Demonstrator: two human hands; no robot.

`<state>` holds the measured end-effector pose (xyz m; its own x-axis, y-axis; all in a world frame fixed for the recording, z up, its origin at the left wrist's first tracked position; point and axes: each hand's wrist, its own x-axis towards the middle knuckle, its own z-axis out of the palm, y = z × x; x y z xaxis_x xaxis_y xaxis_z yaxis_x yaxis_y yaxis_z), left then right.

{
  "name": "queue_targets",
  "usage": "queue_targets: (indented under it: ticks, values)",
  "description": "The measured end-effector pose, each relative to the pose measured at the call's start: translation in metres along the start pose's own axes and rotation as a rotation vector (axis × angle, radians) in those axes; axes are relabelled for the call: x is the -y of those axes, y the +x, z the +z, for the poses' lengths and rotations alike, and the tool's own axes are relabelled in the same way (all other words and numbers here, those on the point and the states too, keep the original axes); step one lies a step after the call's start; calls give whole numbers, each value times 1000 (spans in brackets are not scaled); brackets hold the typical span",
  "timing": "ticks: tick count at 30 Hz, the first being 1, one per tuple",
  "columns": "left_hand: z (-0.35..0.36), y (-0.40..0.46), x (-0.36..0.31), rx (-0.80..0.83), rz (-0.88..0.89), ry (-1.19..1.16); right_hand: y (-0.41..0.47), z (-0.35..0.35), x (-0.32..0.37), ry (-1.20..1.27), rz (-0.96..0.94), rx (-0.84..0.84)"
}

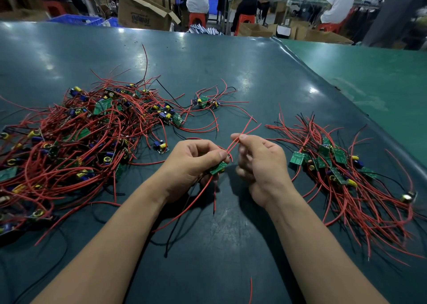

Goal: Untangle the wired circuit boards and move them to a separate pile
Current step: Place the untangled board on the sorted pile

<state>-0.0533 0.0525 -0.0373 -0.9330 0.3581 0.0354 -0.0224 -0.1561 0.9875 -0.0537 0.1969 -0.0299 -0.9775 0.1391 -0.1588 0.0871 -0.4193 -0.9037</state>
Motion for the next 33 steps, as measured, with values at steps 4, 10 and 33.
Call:
queue_targets:
  ticks: [4,10,33]
  values:
    - [1,0,0,9,15,53,5,-4,2,143,66,1]
    - [1,0,0,3,22,74,2,-8,0,-127,-7,174]
    - [-1,-4,-3,90,-26,115,6,-16,1,-442,-475,-142]
